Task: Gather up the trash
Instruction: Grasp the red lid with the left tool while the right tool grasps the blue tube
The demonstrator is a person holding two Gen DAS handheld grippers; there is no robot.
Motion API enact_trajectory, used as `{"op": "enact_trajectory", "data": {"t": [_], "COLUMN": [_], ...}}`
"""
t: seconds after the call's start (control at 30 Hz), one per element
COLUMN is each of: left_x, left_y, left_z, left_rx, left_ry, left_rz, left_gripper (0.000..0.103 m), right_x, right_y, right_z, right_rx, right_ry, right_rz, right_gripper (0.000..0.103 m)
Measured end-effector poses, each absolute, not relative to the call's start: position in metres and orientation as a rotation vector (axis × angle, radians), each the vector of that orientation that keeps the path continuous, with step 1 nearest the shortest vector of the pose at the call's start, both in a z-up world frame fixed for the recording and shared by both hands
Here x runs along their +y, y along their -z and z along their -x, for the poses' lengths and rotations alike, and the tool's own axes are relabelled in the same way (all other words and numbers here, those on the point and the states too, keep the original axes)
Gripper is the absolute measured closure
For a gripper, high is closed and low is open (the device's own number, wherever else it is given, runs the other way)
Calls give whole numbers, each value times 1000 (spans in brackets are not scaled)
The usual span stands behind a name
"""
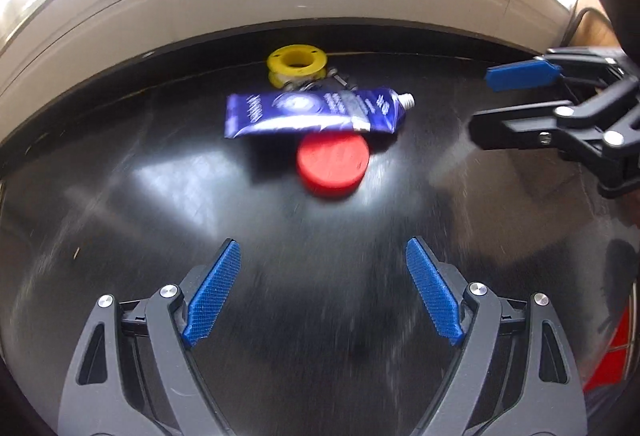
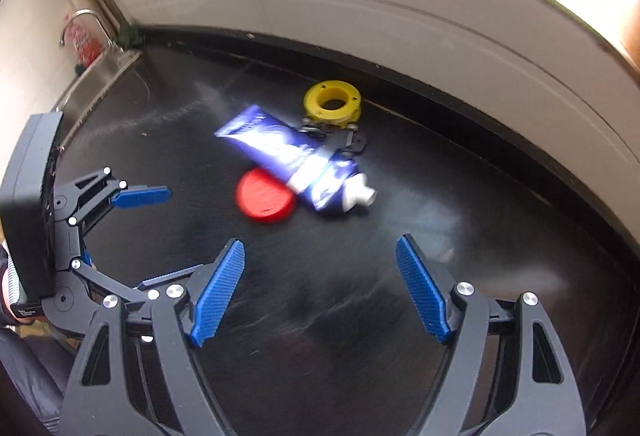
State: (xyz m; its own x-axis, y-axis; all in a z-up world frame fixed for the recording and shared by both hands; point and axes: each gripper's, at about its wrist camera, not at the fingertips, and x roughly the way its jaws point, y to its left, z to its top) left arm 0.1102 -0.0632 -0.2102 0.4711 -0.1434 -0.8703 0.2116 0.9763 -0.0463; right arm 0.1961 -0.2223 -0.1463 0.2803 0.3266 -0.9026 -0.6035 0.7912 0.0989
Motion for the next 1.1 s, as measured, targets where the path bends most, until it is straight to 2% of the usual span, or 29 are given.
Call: {"op": "enact_trajectory", "data": {"t": [0.27,0.33,0.4,0.83,0.97,1.1], "left_x": [-74,-79,-81,-41,-21,4], "left_y": [237,237,234,232,229,227], "left_z": [-168,-174,-174,-127,-109,-90], "left_rx": [1065,1048,1021,1076,1101,1124], "left_ry": [186,200,225,147,89,29], "left_rz": [-92,-135,-159,-122,-73,-8], "left_gripper": [21,30,54,54,54,54], "right_x": [-223,-221,-219,-161,-143,-137], "right_y": [183,191,197,212,214,213], "right_z": [-248,-254,-259,-248,-221,-194], "right_rx": [1196,1207,1217,1141,1085,1088], "right_ry": [-710,-731,-756,-893,-891,-876], "right_rz": [310,323,330,551,636,629], "right_gripper": [27,27,27,27,43,48]}}
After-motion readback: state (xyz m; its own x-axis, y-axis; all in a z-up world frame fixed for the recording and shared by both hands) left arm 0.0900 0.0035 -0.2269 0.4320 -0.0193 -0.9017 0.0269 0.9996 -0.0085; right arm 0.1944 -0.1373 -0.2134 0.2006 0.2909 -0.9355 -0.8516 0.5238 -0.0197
